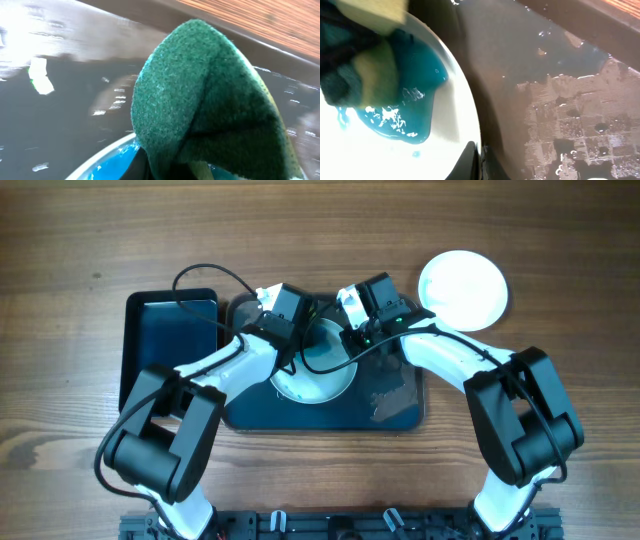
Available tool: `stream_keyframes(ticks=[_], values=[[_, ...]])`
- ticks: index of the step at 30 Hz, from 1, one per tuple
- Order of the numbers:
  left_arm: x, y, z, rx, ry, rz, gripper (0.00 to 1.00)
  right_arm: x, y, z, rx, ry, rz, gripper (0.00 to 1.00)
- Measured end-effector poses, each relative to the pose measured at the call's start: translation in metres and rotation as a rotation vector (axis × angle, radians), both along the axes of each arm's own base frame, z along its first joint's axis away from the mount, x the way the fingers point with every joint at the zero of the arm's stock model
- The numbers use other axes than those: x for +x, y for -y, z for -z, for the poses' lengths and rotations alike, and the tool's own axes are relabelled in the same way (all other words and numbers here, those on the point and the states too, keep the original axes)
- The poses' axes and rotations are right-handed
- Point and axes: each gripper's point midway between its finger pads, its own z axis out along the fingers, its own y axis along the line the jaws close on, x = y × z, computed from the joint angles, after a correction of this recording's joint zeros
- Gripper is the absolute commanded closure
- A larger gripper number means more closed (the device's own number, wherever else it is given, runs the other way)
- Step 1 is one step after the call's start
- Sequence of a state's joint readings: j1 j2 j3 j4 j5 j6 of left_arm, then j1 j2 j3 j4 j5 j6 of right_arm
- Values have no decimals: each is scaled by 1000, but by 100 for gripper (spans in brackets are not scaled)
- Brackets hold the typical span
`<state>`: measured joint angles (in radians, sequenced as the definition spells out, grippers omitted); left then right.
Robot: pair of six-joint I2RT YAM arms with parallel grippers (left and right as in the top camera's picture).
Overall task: Clean dirty plates on tray and stack at the side
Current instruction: 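Hold the plate with the right gripper and scrub it with the left sponge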
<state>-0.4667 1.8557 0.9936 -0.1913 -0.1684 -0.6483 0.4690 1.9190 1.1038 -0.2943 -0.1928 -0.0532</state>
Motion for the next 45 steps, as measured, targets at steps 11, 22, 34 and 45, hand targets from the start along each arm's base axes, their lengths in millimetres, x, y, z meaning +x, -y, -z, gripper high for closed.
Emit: stream_keyframes(ticks=[11,22,34,45], values=[[10,-14,-37,-25,93,-44,96,-2,1,0,-8,-7,0,96],[29,28,-24,-195,139,44,96,-1,2,0,-14,-4,4,96],[32,21,-16,-146,121,23,96,2,5,0,-33,8,13,96],[12,-77,-79,203,211,-228,96,7,9,-5,-72,17,25,96]])
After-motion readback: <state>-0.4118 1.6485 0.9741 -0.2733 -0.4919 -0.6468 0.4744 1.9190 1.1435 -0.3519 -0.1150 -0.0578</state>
